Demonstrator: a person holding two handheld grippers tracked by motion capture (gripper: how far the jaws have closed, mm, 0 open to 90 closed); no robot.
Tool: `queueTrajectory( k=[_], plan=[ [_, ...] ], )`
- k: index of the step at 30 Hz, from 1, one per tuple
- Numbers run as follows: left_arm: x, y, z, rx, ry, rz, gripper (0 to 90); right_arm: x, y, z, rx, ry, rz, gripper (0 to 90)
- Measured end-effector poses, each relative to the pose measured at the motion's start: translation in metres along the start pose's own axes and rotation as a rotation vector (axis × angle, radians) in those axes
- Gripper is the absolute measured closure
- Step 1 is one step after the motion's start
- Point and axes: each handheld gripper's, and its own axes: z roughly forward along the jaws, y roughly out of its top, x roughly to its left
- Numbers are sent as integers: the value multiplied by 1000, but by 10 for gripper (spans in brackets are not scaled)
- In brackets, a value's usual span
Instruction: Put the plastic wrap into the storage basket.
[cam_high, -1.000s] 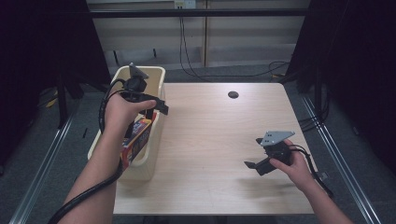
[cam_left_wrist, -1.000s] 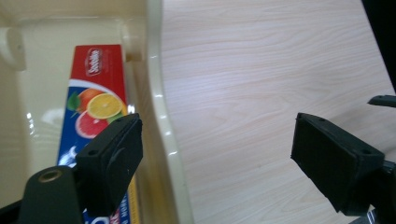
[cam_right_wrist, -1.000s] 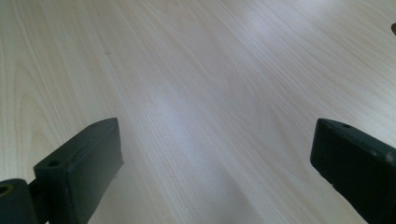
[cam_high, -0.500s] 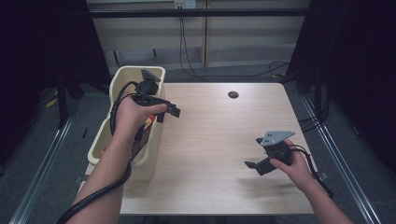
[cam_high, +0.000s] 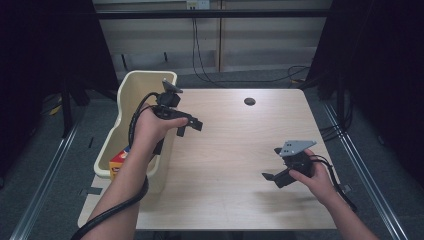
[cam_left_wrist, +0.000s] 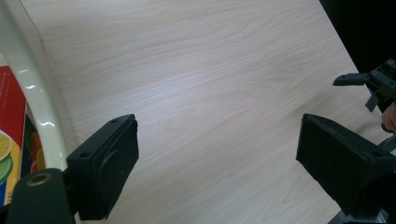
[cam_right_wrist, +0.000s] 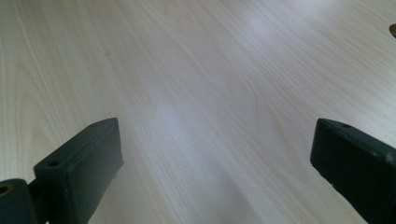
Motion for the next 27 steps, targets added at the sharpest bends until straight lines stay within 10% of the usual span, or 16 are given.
queueTrajectory(
  k=[27],
  plan=[
    [-11,-16,38,9,-48,82,90,-1,-2,0,5,-7,3,19]
  ],
)
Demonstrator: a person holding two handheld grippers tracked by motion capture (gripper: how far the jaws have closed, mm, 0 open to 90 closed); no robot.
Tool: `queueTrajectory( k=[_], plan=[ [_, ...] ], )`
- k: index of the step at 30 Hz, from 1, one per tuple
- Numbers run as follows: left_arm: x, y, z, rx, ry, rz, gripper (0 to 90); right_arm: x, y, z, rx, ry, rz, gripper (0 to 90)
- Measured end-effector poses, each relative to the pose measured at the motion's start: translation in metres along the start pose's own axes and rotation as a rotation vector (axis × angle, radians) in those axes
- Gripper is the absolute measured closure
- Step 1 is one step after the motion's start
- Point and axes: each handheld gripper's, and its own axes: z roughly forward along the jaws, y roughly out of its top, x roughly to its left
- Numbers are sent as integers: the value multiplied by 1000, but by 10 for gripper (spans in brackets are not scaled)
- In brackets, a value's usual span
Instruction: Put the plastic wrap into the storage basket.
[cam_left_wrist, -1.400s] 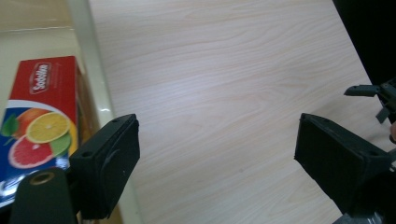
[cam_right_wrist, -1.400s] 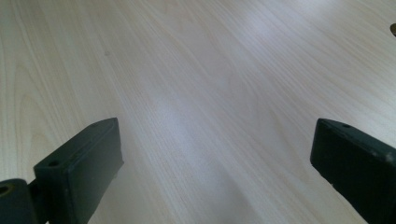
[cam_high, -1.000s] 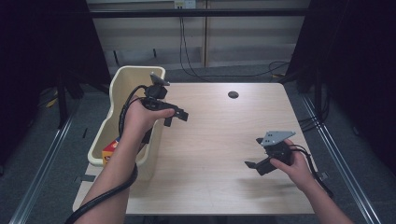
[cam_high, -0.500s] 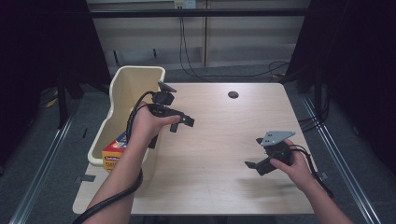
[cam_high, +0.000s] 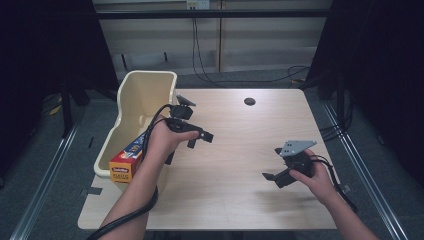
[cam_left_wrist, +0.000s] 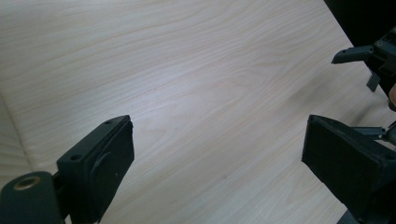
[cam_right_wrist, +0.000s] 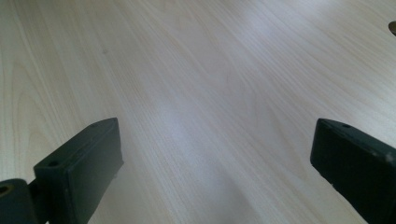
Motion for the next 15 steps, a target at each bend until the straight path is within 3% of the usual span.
queueTrajectory(
  k=[15],
  plan=[
    [1,-16,20,4,-21,6,90,1,-1,4,9,2,-4,19]
  ],
)
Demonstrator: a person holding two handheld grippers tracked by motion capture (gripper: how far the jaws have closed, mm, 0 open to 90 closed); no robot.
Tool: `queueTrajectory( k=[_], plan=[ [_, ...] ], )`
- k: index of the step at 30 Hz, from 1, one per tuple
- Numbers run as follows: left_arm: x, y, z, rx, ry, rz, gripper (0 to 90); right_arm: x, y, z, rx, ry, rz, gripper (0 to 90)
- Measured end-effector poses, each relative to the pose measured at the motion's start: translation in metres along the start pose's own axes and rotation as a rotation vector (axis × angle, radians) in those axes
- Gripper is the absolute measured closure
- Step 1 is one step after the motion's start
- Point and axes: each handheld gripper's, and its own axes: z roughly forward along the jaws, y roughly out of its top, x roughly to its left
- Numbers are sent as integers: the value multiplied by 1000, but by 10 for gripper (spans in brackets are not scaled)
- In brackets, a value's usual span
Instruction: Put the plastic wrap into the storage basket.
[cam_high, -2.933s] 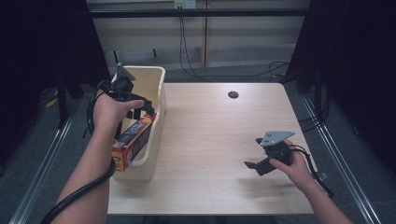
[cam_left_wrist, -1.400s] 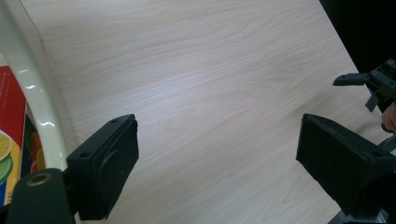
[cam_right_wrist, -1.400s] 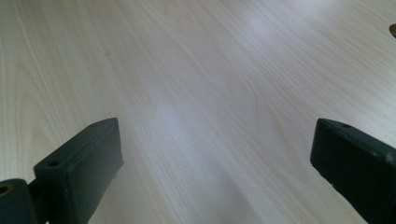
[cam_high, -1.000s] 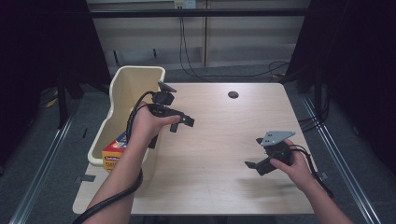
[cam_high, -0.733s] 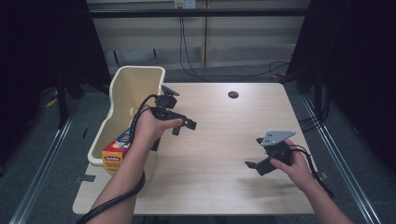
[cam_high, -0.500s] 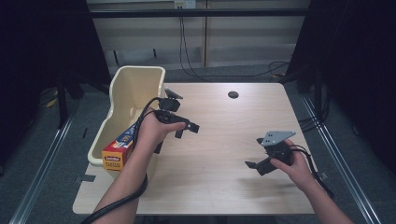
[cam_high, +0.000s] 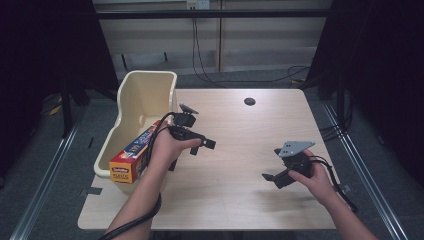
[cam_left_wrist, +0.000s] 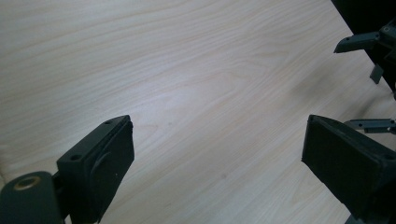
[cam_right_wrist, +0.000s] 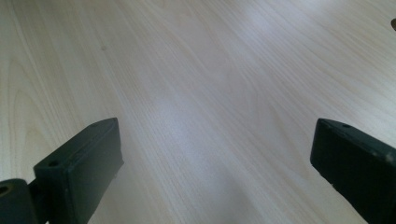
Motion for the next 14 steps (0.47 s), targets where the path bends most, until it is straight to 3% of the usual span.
queueTrajectory(
  k=[8,14],
  plan=[
    [0,-9,12,6,-12,5,89,0,-1,2,8,-8,4,19],
    [-2,-14,18,13,3,18,86,-1,-4,4,14,-13,10,19]
  ],
)
